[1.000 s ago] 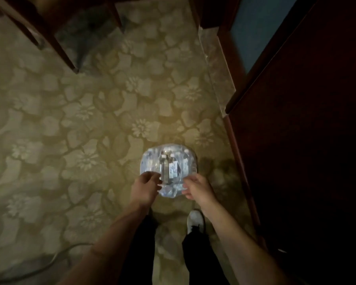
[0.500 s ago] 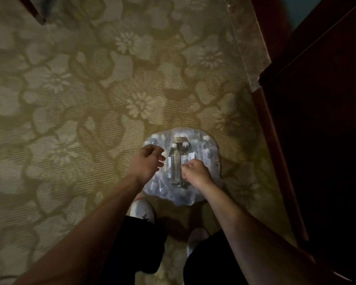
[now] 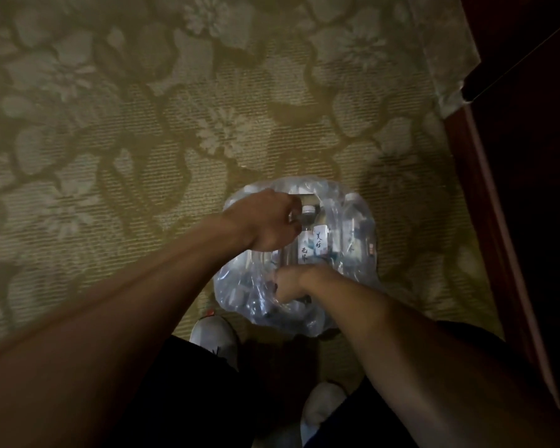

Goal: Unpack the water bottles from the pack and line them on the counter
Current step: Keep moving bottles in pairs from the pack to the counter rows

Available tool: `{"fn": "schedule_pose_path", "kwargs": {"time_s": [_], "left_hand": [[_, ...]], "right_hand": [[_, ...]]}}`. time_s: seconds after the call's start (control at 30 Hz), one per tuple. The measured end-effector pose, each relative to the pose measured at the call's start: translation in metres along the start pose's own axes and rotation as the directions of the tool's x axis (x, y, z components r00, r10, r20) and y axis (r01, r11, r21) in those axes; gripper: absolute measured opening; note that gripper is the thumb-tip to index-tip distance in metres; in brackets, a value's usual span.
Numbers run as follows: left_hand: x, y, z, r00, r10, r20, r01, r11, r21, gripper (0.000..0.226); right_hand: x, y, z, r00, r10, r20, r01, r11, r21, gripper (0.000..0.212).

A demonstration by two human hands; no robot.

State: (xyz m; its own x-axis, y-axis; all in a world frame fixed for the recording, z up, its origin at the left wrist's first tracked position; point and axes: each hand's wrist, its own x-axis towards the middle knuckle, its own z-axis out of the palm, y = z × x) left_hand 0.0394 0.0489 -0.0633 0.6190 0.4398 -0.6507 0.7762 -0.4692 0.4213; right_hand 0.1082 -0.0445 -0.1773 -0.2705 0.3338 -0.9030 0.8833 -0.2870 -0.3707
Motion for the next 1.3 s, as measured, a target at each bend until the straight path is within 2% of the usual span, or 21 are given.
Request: {"fn": "schedule_pose_path", "kwargs": {"time_s": [0.1, 0.23, 0.33, 0.47, 0.53, 0.57, 0.63, 0.67, 0.77, 0.83, 0.87, 0.93, 0.97, 1.0, 1.03, 1.07, 1.1, 1.17, 1.2, 1.23, 1.3], "left_hand": [[0.003, -0.001, -0.002, 1.0, 0.011, 0.01, -0.011, 0.999, 0.046, 0.036], [0.009, -0.012, -0.007, 1.0, -0.005, -0.012, 0.006, 1.0, 0.03, 0.043], [0.012, -0.017, -0.009, 0.999, -0.035, 0.003, 0.035, 0.997, 0.069, 0.046], [0.021, -0.011, -0.011, 0.999, -0.039, -0.007, 0.039, 0.996, 0.076, 0.049], [0.024, -0.01, -0.01, 0.999, -0.043, -0.008, 0.043, 0.996, 0.081, 0.049], [0.025, -0.011, -0.01, 0.998, -0.055, -0.003, 0.055, 0.995, 0.086, 0.05], [0.025, -0.016, -0.012, 0.996, -0.092, 0.016, 0.09, 0.993, 0.077, 0.059], [0.024, -0.017, -0.013, 0.994, -0.108, 0.032, 0.106, 0.993, 0.058, 0.064], [0.022, -0.018, -0.018, 0.992, -0.104, 0.076, 0.106, 0.994, -0.026, 0.072], [0.022, -0.017, -0.018, 0.994, 0.006, 0.108, 0.013, 0.985, -0.174, 0.062], [0.022, -0.017, -0.017, 0.993, 0.071, 0.099, -0.038, 0.951, -0.306, 0.055], [0.023, -0.019, -0.016, 0.992, 0.118, 0.039, -0.074, 0.81, -0.581, 0.044], [0.024, -0.021, -0.015, 0.994, 0.109, -0.006, -0.088, 0.767, -0.636, 0.037], [0.025, -0.024, -0.015, 0.996, 0.084, -0.036, -0.088, 0.769, -0.633, 0.031], [0.027, -0.026, -0.014, 0.998, 0.039, -0.044, -0.057, 0.79, -0.611, 0.026], [0.029, -0.03, -0.013, 1.0, -0.007, -0.021, -0.006, 0.828, -0.561, 0.021], [0.033, -0.034, -0.011, 0.998, -0.054, 0.017, 0.056, 0.87, -0.489, 0.02], [0.039, -0.039, -0.006, 0.983, -0.161, 0.087, 0.18, 0.941, -0.285, 0.038], [0.04, -0.038, -0.003, 0.974, -0.21, 0.089, 0.224, 0.955, -0.194, 0.044], [0.041, -0.035, -0.001, 0.969, -0.238, 0.068, 0.245, 0.961, -0.132, 0.048], [0.042, -0.03, -0.001, 0.964, -0.265, 0.023, 0.266, 0.96, -0.09, 0.055]], "right_hand": [[0.004, 0.001, 0.004, 1.0, -0.012, -0.006, 0.011, 0.999, -0.048, 0.049], [0.012, 0.003, 0.004, 0.995, -0.055, -0.084, 0.052, 0.998, -0.033, 0.034], [0.006, 0.017, -0.001, 0.979, -0.016, -0.204, 0.035, 0.995, 0.092, 0.024], [-0.004, 0.051, -0.026, 0.903, 0.109, -0.415, 0.044, 0.938, 0.344, 0.045], [-0.016, 0.058, -0.043, 0.858, 0.117, -0.5, 0.096, 0.92, 0.38, 0.058], [-0.022, 0.06, -0.05, 0.838, 0.104, -0.536, 0.139, 0.908, 0.395, 0.061], [-0.035, 0.066, -0.066, 0.8, 0.062, -0.597, 0.264, 0.856, 0.443, 0.051], [-0.042, 0.069, -0.073, 0.79, 0.033, -0.613, 0.332, 0.816, 0.472, 0.046], [-0.056, 0.078, -0.096, 0.78, -0.009, -0.626, 0.479, 0.653, 0.586, 0.047], [-0.063, 0.076, -0.107, 0.774, -0.051, -0.631, 0.549, 0.55, 0.629, 0.041], [-0.063, 0.073, -0.108, 0.772, -0.055, -0.633, 0.576, 0.479, 0.662, 0.041], [-0.059, 0.065, -0.107, 0.778, -0.038, -0.627, 0.614, 0.259, 0.746, 0.047], [-0.056, 0.061, -0.105, 0.79, -0.016, -0.612, 0.608, 0.145, 0.781, 0.054], [-0.052, 0.056, -0.102, 0.812, 0.025, -0.584, 0.582, 0.052, 0.811, 0.062], [-0.046, 0.053, -0.098, 0.832, 0.094, -0.546, 0.548, 0.013, 0.837, 0.071], [-0.039, 0.049, -0.094, 0.845, 0.175, -0.506, 0.506, 0.047, 0.861, 0.075], [-0.036, 0.044, -0.087, 0.832, 0.277, -0.481, 0.451, 0.169, 0.877, 0.074], [-0.025, 0.037, -0.066, 0.787, 0.384, -0.483, 0.243, 0.526, 0.815, 0.052], [-0.019, 0.033, -0.053, 0.798, 0.383, -0.466, 0.114, 0.662, 0.74, 0.041], [-0.013, 0.03, -0.042, 0.82, 0.375, -0.433, 0.008, 0.748, 0.663, 0.035], [-0.001, 0.022, -0.023, 0.802, 0.426, -0.419, -0.119, 0.801, 0.587, 0.041]]}}
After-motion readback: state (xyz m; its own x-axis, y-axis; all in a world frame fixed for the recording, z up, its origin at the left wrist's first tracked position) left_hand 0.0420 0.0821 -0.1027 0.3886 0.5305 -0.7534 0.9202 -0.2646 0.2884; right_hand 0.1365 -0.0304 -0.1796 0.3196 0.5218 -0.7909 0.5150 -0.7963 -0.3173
